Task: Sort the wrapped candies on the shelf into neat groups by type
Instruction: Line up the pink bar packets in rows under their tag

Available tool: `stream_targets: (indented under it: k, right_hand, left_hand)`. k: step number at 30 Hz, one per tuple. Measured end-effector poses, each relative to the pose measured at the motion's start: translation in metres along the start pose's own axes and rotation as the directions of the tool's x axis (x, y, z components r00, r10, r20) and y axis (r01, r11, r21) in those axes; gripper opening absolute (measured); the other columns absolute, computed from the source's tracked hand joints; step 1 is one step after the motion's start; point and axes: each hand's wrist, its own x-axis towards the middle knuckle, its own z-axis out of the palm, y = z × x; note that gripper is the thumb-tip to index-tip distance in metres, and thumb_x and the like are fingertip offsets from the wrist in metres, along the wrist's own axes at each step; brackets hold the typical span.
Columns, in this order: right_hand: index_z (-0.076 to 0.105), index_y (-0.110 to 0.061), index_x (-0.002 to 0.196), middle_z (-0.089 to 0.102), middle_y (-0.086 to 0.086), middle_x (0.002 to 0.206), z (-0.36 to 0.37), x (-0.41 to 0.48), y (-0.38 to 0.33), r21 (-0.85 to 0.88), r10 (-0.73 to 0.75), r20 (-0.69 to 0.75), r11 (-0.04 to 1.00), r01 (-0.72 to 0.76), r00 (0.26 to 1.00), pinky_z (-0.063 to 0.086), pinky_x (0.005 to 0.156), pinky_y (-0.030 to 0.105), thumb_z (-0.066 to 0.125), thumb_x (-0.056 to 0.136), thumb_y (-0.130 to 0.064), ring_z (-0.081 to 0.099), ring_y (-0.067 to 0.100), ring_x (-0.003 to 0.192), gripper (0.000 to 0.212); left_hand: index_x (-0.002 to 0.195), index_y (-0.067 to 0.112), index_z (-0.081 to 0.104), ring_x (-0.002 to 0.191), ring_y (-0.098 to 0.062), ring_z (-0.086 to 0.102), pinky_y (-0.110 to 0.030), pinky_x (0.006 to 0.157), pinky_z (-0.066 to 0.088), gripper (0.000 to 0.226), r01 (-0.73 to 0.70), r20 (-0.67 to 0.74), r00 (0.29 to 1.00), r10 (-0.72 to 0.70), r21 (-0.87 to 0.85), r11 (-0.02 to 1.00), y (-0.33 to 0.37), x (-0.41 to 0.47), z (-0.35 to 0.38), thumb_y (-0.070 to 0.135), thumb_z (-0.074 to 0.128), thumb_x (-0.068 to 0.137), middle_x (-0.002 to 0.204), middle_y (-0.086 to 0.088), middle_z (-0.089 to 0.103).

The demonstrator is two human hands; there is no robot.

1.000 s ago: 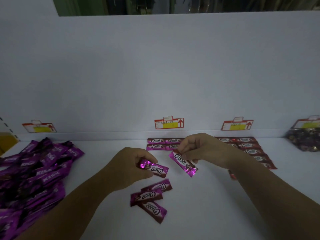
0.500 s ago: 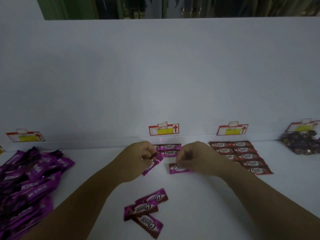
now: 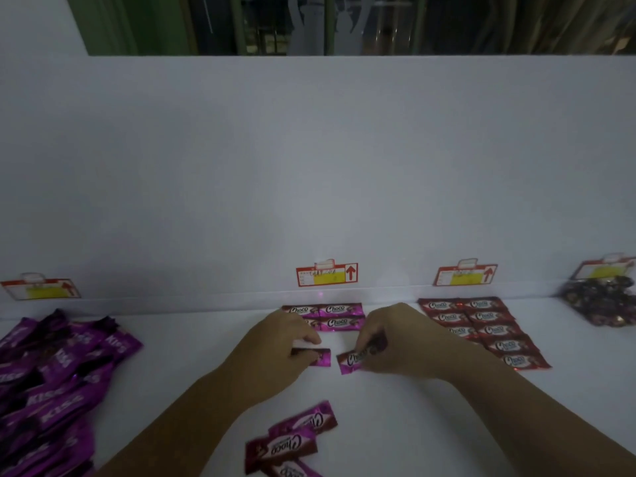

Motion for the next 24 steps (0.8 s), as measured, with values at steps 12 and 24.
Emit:
stream_targets:
  k: [12, 24]
  right_hand:
    - [0.072, -0.025, 0.086, 0.066, -0.013, 0.089, 0.012, 0.006, 0.003, 0.023, 0.069, -0.419, 0.998, -0.065, 0.905, 0.043, 0.076, 0.015, 0.069, 0.079, -0.033, 0.055, 0.002, 0.082, 0.01]
    - [0.073, -0.016, 0.092, 0.07, -0.003, 0.093, 0.028, 0.012, 0.014, -0.118, -0.05, -0.481, 0.993, -0.008, 0.876, 0.032, 0.076, 0.017, 0.069, 0.082, -0.022, 0.054, 0.013, 0.085, 0.013]
  left_hand:
    - [0.1, 0.029, 0.071, 0.086, 0.005, 0.044, -0.003, 0.074, 0.031, 0.017, -0.076, -0.052, 0.995, 0.08, 0.064, 0.995, -0.015, -0.012, 0.001, 0.027, 0.062, 0.086, 0.096, 0.016, 0.06]
    - [0.105, 0.019, 0.071, 0.096, -0.008, 0.052, -0.012, 0.082, 0.032, 0.021, -0.056, -0.146, 0.987, 0.07, 0.1, 0.993, -0.012, -0.007, 0.01, 0.021, 0.056, 0.09, 0.106, 0.005, 0.065]
